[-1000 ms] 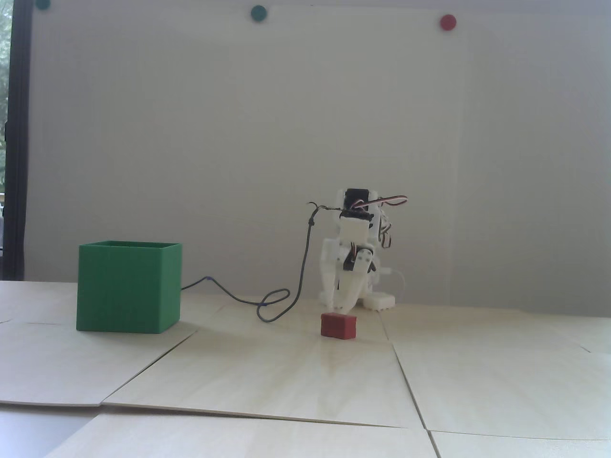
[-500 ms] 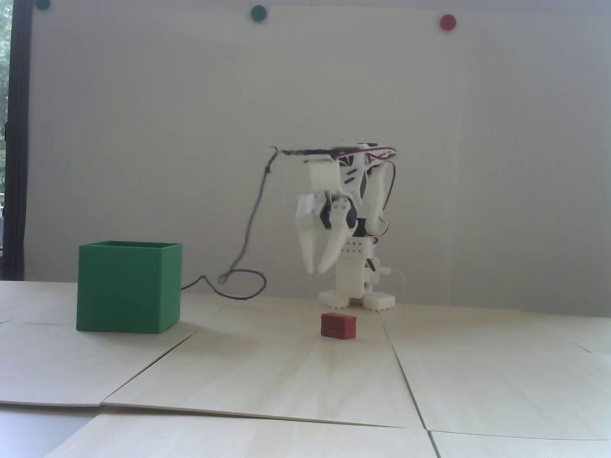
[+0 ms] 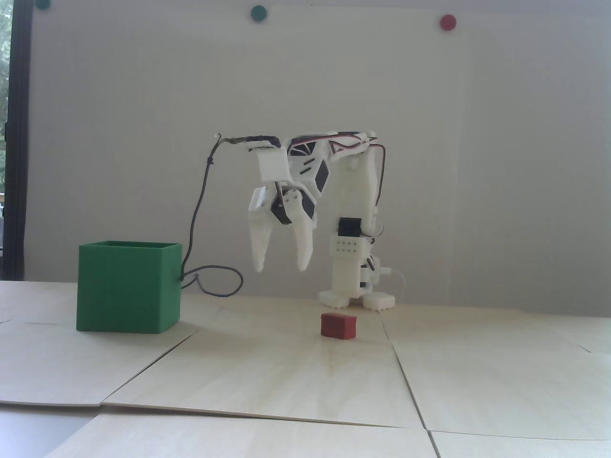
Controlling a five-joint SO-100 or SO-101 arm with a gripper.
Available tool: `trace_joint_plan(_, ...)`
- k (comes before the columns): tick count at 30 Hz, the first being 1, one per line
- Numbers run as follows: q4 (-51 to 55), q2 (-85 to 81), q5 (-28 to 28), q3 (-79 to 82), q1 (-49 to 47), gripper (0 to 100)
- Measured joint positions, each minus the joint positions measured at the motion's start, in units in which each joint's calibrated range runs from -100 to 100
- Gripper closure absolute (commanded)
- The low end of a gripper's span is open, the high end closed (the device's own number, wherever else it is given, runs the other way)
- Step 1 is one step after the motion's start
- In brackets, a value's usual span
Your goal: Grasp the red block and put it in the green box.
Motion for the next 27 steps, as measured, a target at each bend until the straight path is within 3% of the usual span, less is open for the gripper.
trace_joint_plan(8,0.0,0.0,-0.4,-0.1,-6.3,74)
trace_joint_plan(27,8.5,1.1,-2.7,-0.1,-7.3,74)
